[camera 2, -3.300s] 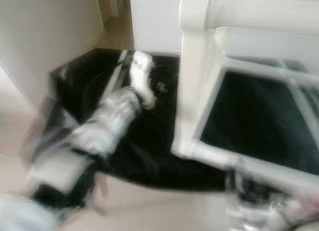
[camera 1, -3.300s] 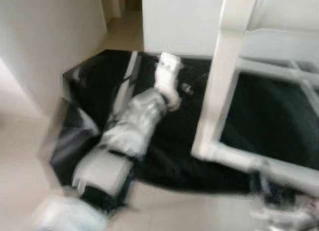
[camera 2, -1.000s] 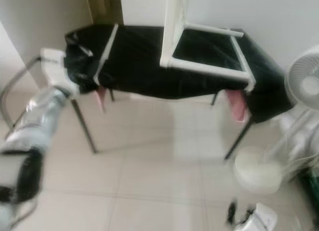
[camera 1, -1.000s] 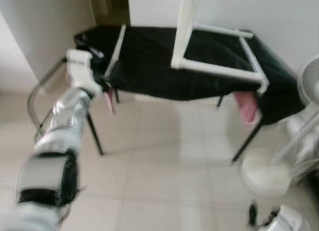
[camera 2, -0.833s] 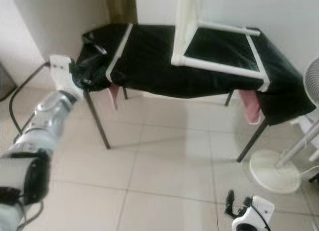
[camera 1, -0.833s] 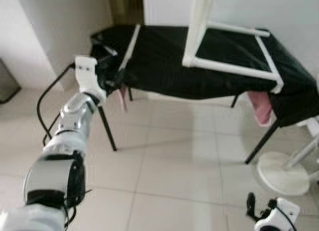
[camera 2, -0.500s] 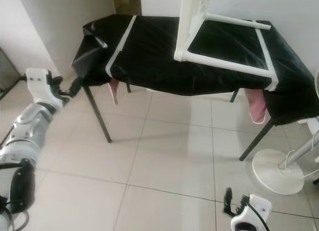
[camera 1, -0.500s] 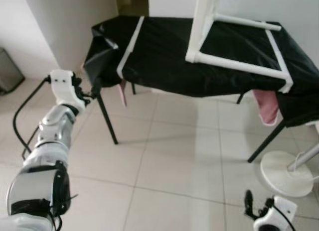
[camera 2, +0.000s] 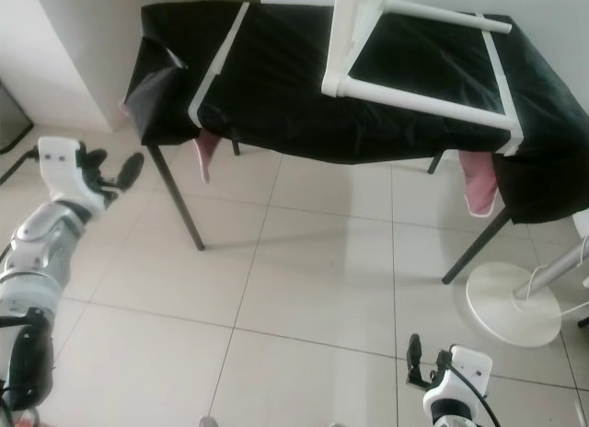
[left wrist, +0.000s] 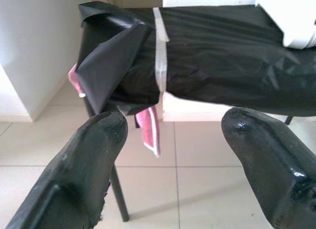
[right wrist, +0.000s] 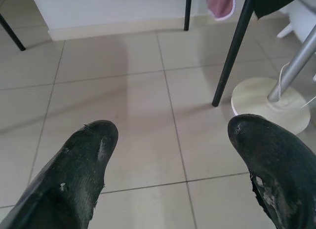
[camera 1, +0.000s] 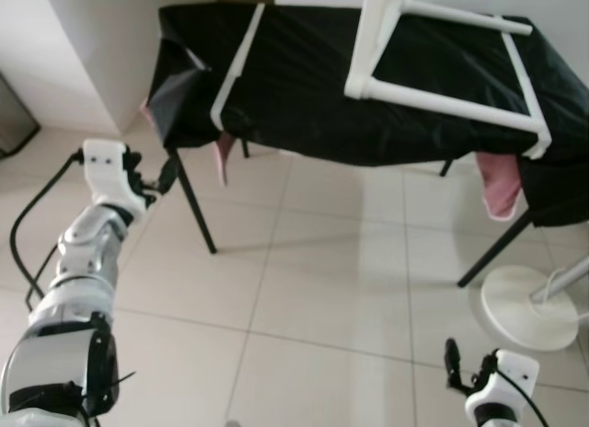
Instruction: Building children table
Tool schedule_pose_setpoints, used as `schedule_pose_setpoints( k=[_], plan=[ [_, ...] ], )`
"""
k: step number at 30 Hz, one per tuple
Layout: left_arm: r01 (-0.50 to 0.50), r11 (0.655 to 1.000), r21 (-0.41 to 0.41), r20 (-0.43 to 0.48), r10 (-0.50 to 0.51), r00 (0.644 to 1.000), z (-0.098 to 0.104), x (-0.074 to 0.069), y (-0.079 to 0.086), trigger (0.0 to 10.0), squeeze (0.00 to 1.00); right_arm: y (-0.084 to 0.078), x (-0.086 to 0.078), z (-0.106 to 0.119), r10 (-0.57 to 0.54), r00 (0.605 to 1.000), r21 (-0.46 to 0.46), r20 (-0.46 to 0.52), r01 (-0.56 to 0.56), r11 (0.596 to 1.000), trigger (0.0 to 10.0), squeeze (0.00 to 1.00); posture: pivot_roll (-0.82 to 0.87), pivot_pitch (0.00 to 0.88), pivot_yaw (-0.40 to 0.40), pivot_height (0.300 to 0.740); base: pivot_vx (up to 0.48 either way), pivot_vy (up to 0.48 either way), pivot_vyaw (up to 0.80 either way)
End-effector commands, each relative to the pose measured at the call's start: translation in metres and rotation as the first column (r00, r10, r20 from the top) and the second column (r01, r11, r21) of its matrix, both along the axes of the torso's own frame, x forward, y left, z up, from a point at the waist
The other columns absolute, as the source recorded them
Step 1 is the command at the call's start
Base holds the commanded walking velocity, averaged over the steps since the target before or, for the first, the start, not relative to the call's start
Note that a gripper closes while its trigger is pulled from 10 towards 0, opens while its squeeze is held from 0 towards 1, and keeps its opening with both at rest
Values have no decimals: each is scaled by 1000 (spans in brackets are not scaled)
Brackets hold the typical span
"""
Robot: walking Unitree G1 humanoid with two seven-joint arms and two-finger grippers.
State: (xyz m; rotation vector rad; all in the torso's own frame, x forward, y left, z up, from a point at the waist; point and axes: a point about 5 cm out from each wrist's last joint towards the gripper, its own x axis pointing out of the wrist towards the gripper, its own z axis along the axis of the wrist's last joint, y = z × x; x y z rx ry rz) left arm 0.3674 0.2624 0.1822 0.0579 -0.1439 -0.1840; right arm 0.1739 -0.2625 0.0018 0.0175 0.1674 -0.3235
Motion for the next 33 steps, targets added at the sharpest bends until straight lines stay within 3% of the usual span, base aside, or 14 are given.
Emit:
schedule_pose_setpoints(
  k=[1,19,26,33],
  plan=[
    [-27,999,17,-13,28,1000,-5,-3,5,10000,0,8,-1,4,111,993,-54,43,-109,993,10000,0,32,126,13,740,0,0,0],
    [-10,1000,27,-44,11,999,-21,-10,1,10000,0,-5,20,17,97,990,-86,103,-88,992,10000,0,26,108,13,740,0,0,0],
    [2,1000,28,-73,0,997,-36,-17,0,10000,0,-6,33,27,83,985,-94,149,-70,993,10000,0,26,106,14,740,0,0,0],
    [74,997,12,-107,-73,992,-64,-32,-15,10000,0,-2,53,39,63,977,-86,203,-46,995,10000,0,29,107,12,740,0,0,0]
  ],
)
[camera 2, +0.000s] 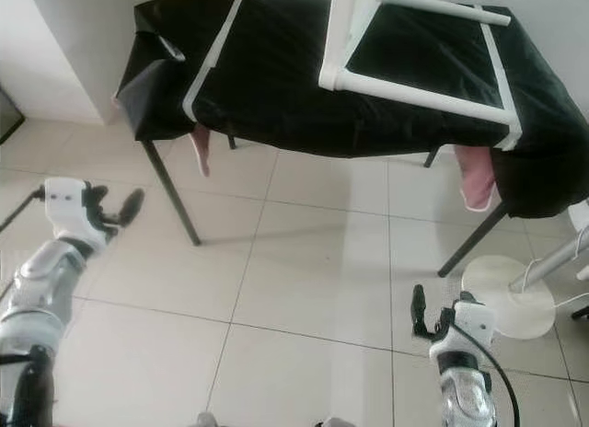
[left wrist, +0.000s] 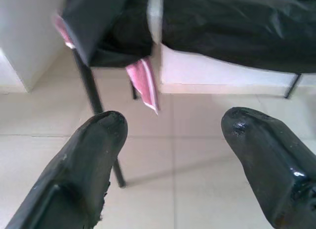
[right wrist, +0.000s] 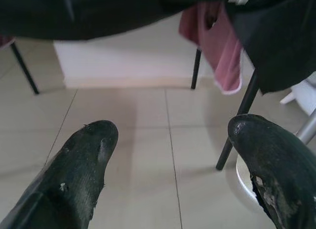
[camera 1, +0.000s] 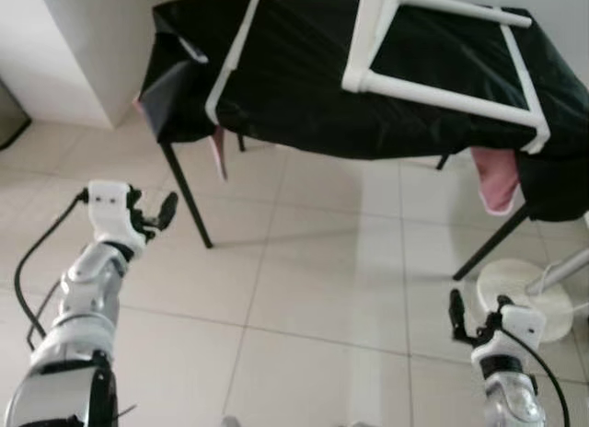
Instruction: Building children table
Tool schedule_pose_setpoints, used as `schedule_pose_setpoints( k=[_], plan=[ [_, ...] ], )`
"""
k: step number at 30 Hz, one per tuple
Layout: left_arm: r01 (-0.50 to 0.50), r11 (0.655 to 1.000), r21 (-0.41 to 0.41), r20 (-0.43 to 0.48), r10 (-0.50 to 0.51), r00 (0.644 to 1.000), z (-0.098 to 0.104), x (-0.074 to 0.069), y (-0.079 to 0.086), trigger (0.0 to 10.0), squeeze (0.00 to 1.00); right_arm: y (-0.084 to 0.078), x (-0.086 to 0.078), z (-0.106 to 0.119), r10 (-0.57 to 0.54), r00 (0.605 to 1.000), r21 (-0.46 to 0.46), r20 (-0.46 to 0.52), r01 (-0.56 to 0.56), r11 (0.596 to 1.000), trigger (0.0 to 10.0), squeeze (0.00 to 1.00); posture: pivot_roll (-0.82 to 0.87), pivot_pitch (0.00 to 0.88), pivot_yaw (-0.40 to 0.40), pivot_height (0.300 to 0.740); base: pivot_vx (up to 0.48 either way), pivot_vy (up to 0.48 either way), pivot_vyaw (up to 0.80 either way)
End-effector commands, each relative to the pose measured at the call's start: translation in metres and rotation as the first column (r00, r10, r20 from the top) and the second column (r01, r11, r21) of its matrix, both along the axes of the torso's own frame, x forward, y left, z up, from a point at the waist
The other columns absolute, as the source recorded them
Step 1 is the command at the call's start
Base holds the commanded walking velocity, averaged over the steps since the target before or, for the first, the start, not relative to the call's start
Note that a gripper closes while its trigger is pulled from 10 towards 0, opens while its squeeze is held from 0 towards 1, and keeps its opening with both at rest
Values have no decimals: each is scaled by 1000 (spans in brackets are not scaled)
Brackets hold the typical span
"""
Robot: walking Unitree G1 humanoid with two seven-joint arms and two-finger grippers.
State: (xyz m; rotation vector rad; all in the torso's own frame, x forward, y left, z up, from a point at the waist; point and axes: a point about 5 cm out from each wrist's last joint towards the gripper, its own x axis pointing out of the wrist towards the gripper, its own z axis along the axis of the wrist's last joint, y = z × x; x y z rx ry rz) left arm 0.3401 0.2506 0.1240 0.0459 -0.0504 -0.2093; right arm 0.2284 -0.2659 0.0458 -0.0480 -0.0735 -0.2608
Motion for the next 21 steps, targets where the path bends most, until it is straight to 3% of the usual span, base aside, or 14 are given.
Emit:
schedule_pose_setpoints(
  k=[1,11,21],
  plan=[
    [52,999,14,-12,-51,999,-6,-5,-3,10000,0,1,-2,-5,-11,1000,17,-20,11,1000,10000,0,29,107,12,740,0,0,0],
    [97,995,-20,-102,-99,990,-41,-20,-26,10000,0,10,10,-2,-18,1000,37,-19,19,999,10000,0,30,109,11,740,0,0,0],
    [137,990,-34,-128,-140,982,-52,-27,-40,10000,0,15,12,-2,-17,1000,40,-9,17,999,10000,0,31,111,9,740,0,0,0]
  ],
)
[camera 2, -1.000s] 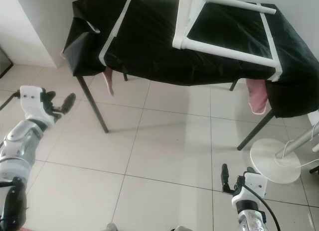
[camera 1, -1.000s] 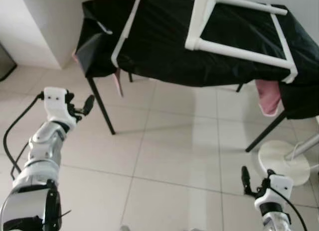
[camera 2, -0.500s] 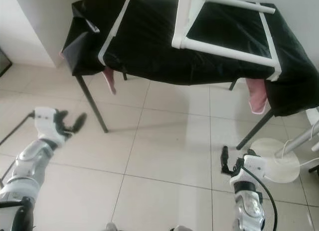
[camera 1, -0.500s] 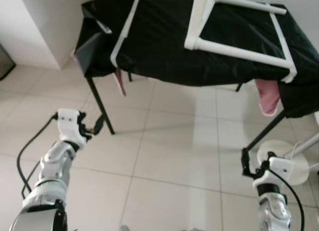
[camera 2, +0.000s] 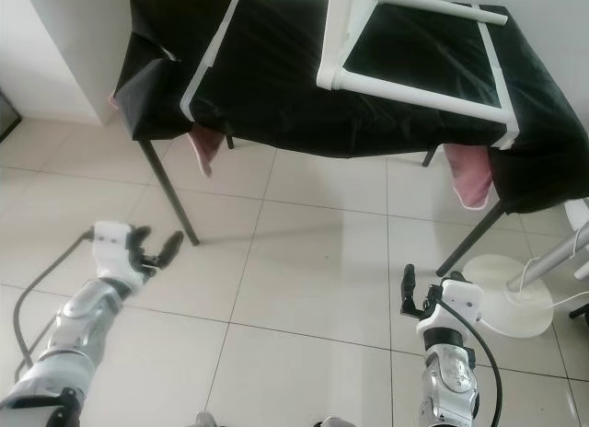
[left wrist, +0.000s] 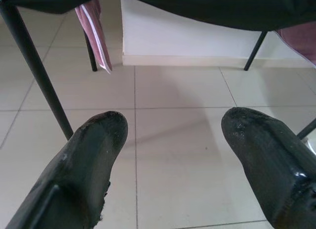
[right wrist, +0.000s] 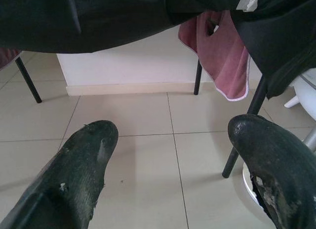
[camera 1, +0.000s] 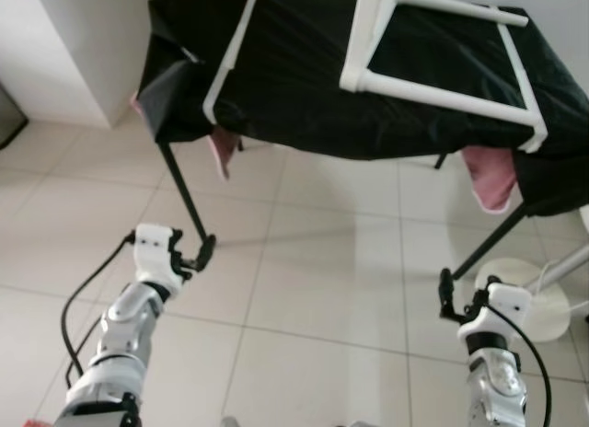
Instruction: Building children table
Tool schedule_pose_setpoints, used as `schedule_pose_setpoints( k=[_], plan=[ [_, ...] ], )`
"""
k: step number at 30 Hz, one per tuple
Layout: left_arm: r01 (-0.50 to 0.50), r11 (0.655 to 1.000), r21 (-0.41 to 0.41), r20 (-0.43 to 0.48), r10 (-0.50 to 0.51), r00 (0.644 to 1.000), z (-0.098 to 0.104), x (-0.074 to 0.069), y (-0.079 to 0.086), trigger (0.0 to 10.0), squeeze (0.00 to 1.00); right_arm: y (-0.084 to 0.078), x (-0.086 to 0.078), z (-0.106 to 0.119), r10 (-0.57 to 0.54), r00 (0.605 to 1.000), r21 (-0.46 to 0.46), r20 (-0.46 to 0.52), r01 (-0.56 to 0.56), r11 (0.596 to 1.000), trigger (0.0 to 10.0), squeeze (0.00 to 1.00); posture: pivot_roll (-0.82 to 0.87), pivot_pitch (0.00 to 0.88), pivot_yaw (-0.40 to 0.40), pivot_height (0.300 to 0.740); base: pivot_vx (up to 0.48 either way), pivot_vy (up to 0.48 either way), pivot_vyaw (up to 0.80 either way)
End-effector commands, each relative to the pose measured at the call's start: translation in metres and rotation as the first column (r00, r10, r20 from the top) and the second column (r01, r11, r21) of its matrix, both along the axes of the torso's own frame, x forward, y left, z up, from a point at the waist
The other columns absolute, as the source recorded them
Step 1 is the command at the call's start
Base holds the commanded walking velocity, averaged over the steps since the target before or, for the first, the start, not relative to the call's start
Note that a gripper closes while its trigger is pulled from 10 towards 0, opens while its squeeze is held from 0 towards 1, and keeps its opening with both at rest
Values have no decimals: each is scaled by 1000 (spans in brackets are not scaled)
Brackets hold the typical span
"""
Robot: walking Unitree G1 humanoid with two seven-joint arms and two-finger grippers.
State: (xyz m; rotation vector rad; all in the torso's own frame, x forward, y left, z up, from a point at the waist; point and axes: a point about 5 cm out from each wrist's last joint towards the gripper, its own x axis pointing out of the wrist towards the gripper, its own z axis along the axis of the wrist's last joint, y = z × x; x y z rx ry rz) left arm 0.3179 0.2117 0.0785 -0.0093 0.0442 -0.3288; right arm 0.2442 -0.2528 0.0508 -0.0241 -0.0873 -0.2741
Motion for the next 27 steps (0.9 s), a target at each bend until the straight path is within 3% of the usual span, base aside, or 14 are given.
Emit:
schedule_pose_setpoints(
  k=[1,16,23,27],
  plan=[
    [23,1000,17,-28,-22,999,-7,-5,-1,10000,0,2,-4,-7,-4,1000,18,-26,4,1000,10000,0,31,111,9,740,0,0,0],
    [41,999,26,-59,-40,997,-22,-13,-16,10000,0,7,-6,-14,5,998,15,-68,-4,1000,10000,0,30,108,-2,740,0,0,0],
    [0,998,71,-134,10,991,-42,-18,-25,10000,0,17,-8,-37,8,978,-6,-208,-10,1000,10000,0,21,91,-7,740,0,0,0],
    [-14,996,90,-165,29,986,-50,-21,-29,10000,0,22,-8,-43,7,972,-3,-235,-8,1000,10000,0,18,83,-7,740,0,0,0]
  ],
)
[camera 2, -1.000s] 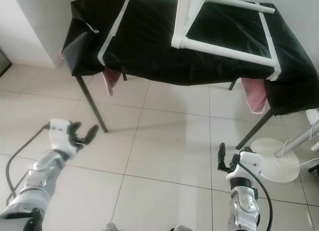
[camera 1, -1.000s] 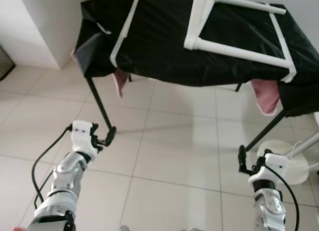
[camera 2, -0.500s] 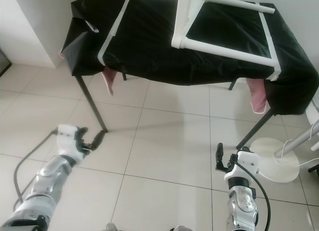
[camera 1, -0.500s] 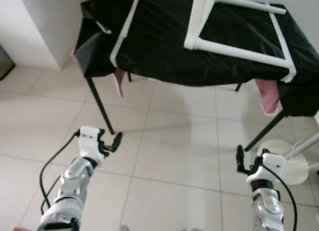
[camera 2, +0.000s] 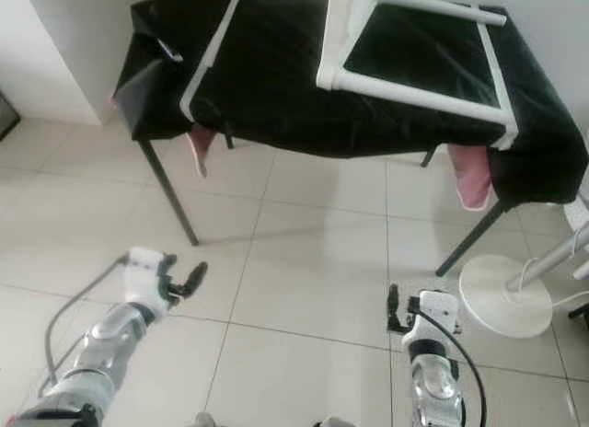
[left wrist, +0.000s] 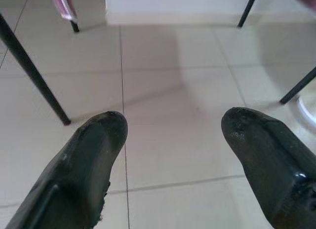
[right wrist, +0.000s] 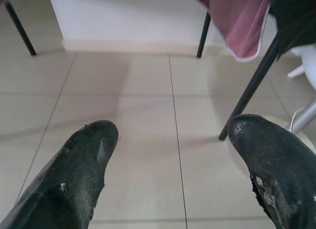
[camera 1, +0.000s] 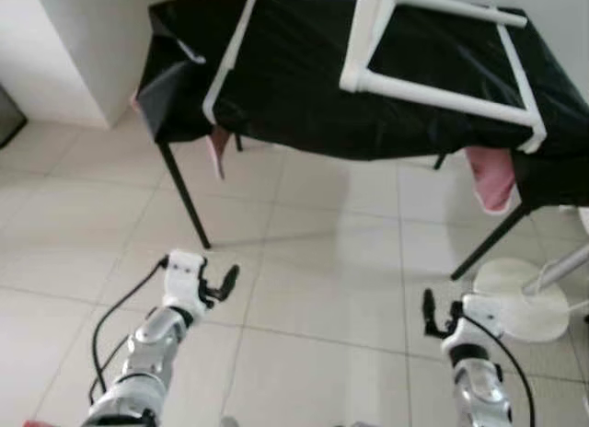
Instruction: Building children table
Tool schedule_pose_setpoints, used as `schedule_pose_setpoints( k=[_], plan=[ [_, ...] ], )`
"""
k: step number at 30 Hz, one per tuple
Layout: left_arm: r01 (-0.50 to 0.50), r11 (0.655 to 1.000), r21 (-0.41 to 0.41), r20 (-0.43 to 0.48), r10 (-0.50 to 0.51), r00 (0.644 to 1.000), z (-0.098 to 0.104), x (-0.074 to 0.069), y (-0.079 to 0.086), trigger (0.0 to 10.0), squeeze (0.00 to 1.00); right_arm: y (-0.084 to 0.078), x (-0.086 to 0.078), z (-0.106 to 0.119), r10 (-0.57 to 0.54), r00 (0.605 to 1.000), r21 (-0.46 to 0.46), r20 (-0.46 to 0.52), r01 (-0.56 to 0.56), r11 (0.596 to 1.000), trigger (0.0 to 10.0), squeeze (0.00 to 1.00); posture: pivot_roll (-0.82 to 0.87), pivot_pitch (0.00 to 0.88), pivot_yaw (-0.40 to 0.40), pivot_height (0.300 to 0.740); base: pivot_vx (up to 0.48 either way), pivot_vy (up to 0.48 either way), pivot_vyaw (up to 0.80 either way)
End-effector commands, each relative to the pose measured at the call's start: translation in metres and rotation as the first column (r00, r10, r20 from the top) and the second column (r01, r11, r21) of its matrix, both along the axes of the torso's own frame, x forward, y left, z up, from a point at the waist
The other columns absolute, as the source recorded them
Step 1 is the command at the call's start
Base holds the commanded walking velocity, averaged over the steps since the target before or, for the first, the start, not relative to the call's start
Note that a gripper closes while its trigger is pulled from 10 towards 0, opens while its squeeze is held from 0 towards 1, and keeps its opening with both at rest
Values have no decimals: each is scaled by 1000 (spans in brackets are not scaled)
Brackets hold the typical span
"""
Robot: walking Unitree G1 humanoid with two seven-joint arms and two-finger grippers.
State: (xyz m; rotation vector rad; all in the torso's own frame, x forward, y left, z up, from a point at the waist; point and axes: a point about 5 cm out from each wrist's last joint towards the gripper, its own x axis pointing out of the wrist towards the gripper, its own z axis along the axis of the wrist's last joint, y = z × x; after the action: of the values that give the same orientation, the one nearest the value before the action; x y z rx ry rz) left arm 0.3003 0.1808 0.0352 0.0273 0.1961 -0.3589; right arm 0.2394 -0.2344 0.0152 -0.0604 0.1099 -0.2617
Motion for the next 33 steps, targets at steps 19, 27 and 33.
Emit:
schedule_pose_setpoints(
  k=[19,27,33],
  plan=[
    [-38,965,261,-272,111,956,-63,-40,-14,10000,0,6,-19,-56,23,912,4,-409,-23,1000,10000,0,22,32,-15,740,0,0,0],
    [-100,976,194,-502,186,845,-91,-70,-5,10000,0,5,-47,-78,22,838,46,-546,4,999,10000,0,19,23,-17,740,0,0,0],
    [-139,971,192,-574,226,787,-104,-90,-2,10000,0,7,-74,-94,18,781,109,-624,65,992,10000,0,-5,14,-10,740,0,0,0]
  ],
)
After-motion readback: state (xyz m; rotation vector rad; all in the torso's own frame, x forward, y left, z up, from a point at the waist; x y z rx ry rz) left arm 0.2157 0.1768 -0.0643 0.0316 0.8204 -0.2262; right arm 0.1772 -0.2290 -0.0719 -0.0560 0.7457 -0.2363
